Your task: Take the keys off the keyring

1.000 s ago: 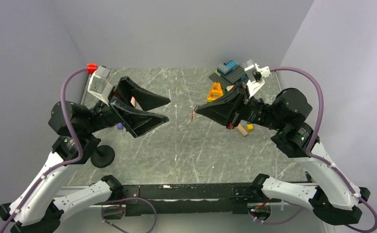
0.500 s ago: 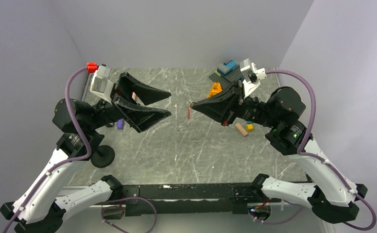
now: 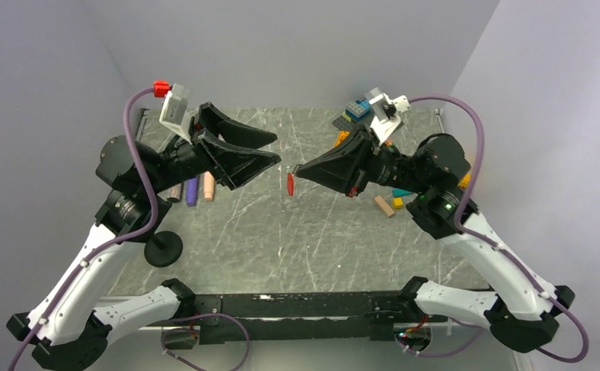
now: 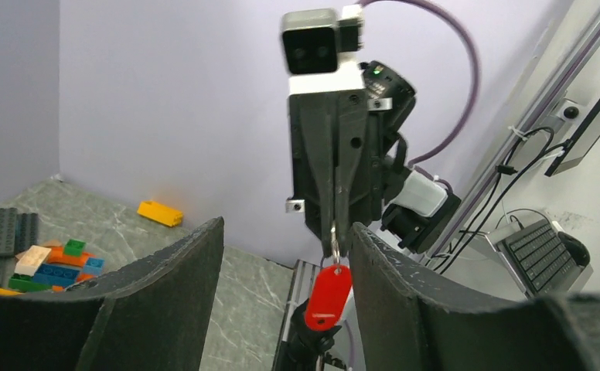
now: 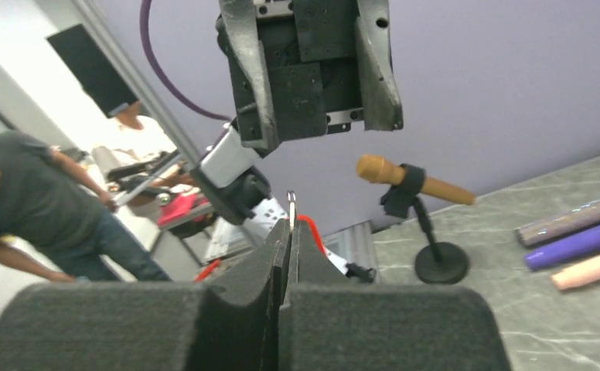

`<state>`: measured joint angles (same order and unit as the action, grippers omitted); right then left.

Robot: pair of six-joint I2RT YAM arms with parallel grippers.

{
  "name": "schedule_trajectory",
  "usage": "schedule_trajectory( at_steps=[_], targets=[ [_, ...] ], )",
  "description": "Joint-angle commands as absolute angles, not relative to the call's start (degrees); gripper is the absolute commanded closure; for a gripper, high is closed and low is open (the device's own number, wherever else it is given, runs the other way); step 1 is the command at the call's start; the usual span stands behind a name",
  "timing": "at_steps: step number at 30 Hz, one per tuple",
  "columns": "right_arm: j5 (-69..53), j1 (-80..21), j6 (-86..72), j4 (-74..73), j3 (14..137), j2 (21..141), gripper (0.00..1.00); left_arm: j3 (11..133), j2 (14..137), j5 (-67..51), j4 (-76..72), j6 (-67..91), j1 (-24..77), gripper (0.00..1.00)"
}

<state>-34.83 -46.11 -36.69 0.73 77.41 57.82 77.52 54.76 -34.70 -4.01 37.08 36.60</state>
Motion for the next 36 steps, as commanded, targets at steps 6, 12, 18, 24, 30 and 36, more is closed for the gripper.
schedule_trajectory(
  at_steps=[6, 12, 18, 24, 30, 36],
  targets=[
    [-52.7, -36.0, -77.6, 48.8, 65.5, 64.5, 1.0, 83.9, 55.6, -38.5, -0.9, 41.2, 34.7, 0.35],
    [-55.0, -35.2, -87.5, 61.3, 65.9, 68.7, 1.0, 84.2, 54.4, -39.2, 1.1, 41.4, 34.0, 0.36],
    [-55.2, -35.2, -96.7, 72.6, 66.8, 72.3, 1.0, 82.8, 53.1, -38.8, 1.7, 42.0, 34.0, 0.37],
    [-56.3, -35.2, -96.9, 72.5, 68.6, 73.2, 1.0, 82.9, 53.2, -39.7, 1.2, 42.4, 34.0, 0.38],
    [-56.6, -35.1, -96.9, 72.2, 69.2, 73.5, 1.0, 82.9, 53.6, -40.0, 1.1, 42.2, 34.0, 0.39],
    [-56.7, -35.2, -95.8, 71.4, 69.6, 73.5, 1.0, 82.4, 53.8, -40.2, 0.5, 42.6, 34.0, 0.41]
  ],
)
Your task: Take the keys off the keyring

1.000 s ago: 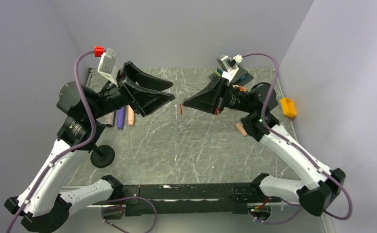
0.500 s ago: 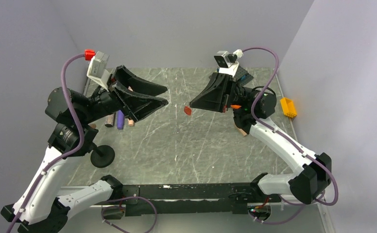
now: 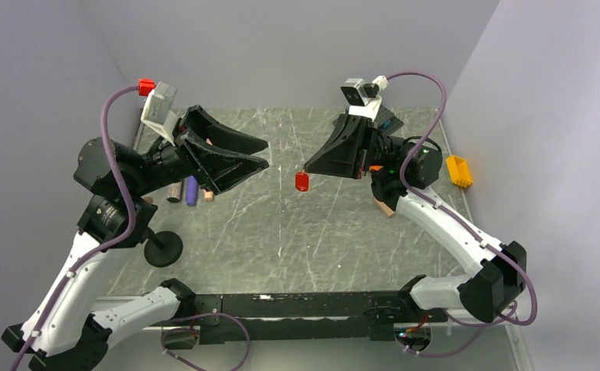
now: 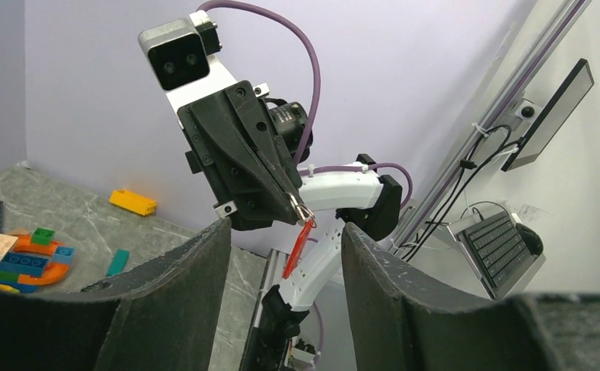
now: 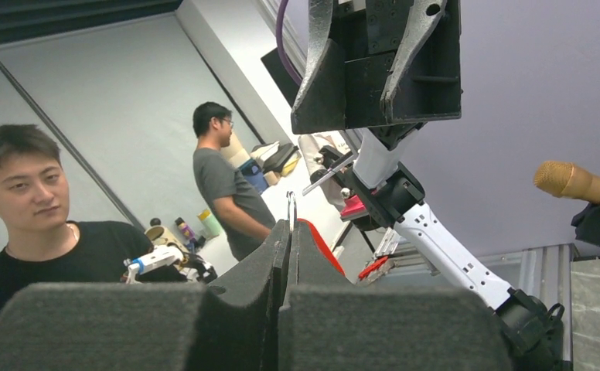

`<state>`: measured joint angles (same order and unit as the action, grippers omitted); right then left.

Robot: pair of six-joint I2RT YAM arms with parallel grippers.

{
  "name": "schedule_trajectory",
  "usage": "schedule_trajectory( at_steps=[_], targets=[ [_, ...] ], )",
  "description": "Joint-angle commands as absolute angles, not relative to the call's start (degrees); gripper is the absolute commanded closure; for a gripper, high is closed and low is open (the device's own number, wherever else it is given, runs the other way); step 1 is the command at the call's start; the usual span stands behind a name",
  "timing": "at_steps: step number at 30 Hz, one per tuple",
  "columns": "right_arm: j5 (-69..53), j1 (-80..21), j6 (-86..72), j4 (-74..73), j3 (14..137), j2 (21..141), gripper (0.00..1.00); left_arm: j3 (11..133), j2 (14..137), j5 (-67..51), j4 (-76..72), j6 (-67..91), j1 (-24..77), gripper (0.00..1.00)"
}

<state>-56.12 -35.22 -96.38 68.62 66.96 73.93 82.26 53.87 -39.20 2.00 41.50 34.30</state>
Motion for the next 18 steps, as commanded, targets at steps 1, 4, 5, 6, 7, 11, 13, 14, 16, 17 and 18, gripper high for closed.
schedule_trajectory(
  at_steps=[1, 4, 5, 6, 7, 11, 13, 14, 16, 17, 18],
  targets=[
    [-56.7, -35.2, -96.0, 71.7, 69.6, 73.7, 1.0, 82.2, 53.8, -40.4, 0.5, 42.7, 34.0, 0.42],
    [-56.7, -35.2, -95.1, 70.8, 69.6, 73.7, 1.0, 81.9, 53.8, -40.5, 0.5, 42.9, 34.0, 0.42],
    [-56.7, -35.2, -94.5, 70.0, 69.6, 73.5, 1.0, 81.8, 53.8, -40.6, 0.4, 42.9, 33.9, 0.43],
    [-56.8, -35.2, -93.9, 69.4, 69.7, 73.4, 1.0, 81.8, 53.8, -40.6, 0.4, 42.9, 34.0, 0.43],
    [-56.9, -35.2, -93.7, 69.1, 69.8, 73.5, 1.0, 81.8, 53.8, -40.8, 0.4, 42.9, 34.0, 0.43],
    [-57.5, -35.2, -90.3, 63.9, 70.3, 72.9, 1.0, 81.8, 54.0, -40.9, 0.7, 42.6, 34.0, 0.44],
    [-57.3, -35.1, -82.4, 53.1, 71.3, 71.1, 1.0, 82.1, 54.3, -40.6, 2.1, 42.5, 34.1, 0.45],
    [-56.6, -35.2, -77.5, 46.7, 71.9, 70.0, 1.0, 82.5, 54.8, -40.2, 3.6, 42.3, 34.1, 0.46],
    [-55.2, -35.2, -68.5, 35.8, 73.6, 68.6, 1.0, 83.4, 55.6, -40.2, 5.6, 41.6, 34.0, 0.49],
    [-54.3, -35.1, -65.6, 31.8, 74.4, 68.1, 1.0, 83.4, 55.8, -40.0, 5.9, 41.6, 34.1, 0.5],
    [-53.5, -35.2, -63.2, 28.4, 75.2, 67.6, 1.0, 83.1, 55.8, -39.5, 5.7, 41.8, 34.1, 0.51]
  ],
)
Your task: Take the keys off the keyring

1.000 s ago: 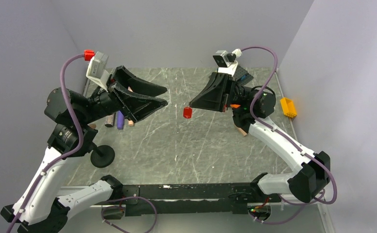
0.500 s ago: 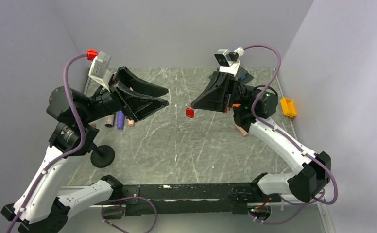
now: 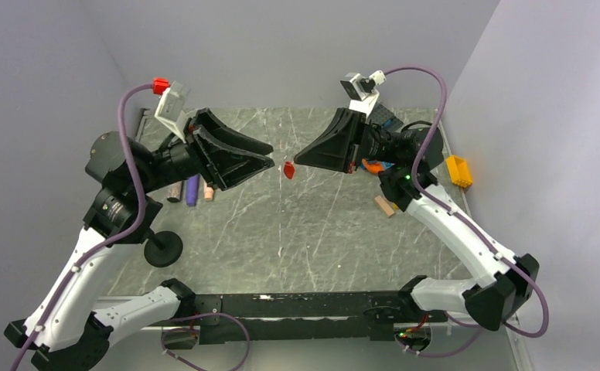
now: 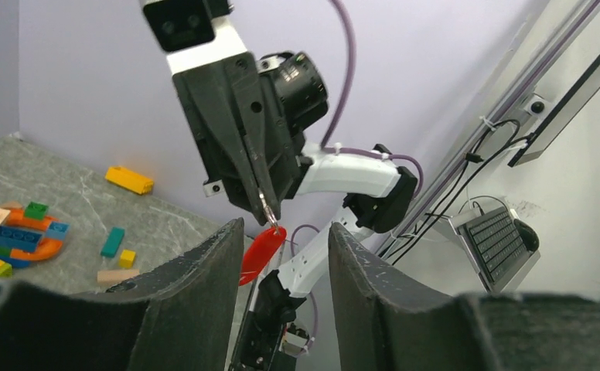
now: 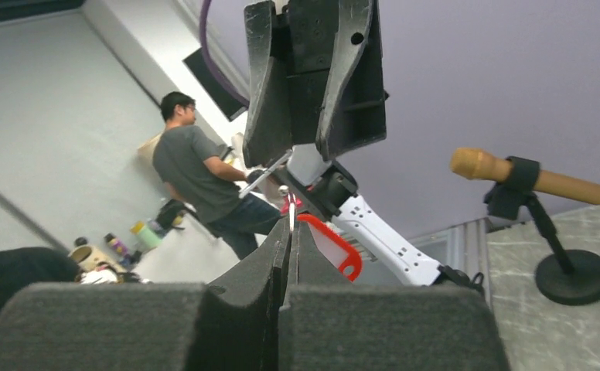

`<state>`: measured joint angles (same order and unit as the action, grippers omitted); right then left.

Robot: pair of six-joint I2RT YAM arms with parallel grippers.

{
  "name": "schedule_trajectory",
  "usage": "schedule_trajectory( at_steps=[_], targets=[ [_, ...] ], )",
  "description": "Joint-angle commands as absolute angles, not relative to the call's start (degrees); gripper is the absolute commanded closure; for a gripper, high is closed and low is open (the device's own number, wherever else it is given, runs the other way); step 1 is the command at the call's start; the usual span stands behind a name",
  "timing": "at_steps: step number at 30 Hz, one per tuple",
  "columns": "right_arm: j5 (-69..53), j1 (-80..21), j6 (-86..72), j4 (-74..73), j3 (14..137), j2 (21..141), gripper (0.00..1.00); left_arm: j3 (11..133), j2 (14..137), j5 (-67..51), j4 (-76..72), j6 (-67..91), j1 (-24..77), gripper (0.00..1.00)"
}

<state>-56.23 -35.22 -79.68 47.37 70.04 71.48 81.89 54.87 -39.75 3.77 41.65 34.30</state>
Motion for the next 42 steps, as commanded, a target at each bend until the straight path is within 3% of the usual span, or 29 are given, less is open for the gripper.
schedule_trajectory(
  at_steps=[1, 20, 42],
  targets=[
    [-52.7, -35.1, -61.4, 24.7, 75.9, 67.3, 1.0, 82.6, 55.9, -39.0, 5.4, 42.0, 34.1, 0.52],
    [-47.5, -37.4, -49.7, 6.6, 81.2, 64.8, 1.0, 80.1, 58.0, -40.6, -2.0, 46.2, 34.7, 0.55],
    [-46.4, -37.8, -48.9, 7.0, 80.5, 63.2, 1.0, 80.7, 59.3, -38.0, 3.3, 43.9, 38.8, 0.65]
  ],
)
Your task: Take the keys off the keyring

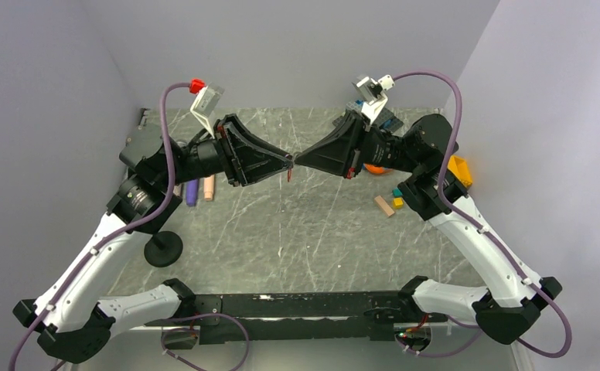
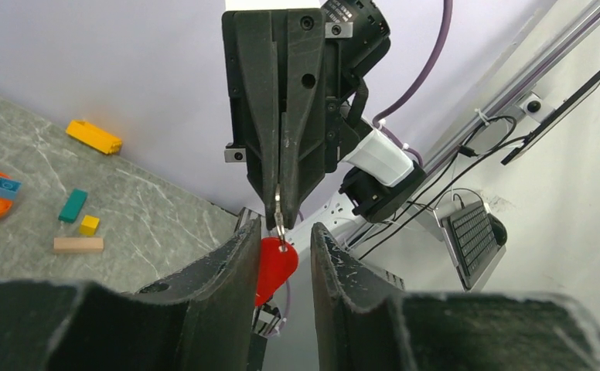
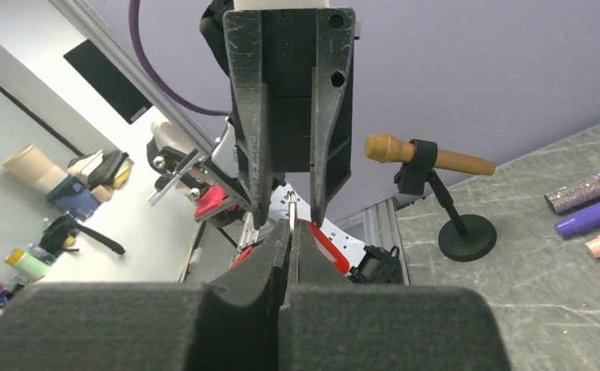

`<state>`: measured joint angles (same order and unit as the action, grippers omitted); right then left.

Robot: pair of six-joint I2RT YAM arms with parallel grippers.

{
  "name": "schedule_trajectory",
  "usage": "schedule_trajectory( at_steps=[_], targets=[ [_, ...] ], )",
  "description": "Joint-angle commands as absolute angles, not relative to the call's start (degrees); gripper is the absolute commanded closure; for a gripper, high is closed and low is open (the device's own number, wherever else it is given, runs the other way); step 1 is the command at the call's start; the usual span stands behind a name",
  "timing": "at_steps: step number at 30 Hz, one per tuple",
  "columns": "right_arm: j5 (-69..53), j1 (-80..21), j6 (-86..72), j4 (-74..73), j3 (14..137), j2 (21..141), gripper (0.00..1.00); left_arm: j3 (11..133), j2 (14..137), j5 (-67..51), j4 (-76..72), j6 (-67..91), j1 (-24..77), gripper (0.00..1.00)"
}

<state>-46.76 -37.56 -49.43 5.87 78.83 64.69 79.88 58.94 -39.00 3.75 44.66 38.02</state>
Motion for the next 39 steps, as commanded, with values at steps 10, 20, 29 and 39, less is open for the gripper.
schedule_trajectory(
  at_steps=[10, 20, 29, 39],
  targets=[
    [-47.2, -38.1, -49.3, 7.2, 79.9, 62.5, 1.0, 82.4, 61.3, -36.9, 3.7, 43.5, 40.6, 0.97],
    [-54.2, -38.2, -45.9, -1.5, 83.3, 64.0, 1.0, 89.1, 64.8, -41.6, 14.0, 36.8, 41.2, 1.0],
    [-57.5, -39.1, -34.8, -21.5, 89.2, 65.5, 1.0, 95.0, 67.7, -46.4, 27.9, 27.1, 41.2, 1.0],
    [-56.7, -44.6, -27.0, -35.3, 95.0, 71.1, 1.0, 101.0, 73.2, -53.7, 37.8, 19.1, 41.5, 1.0]
  ],
)
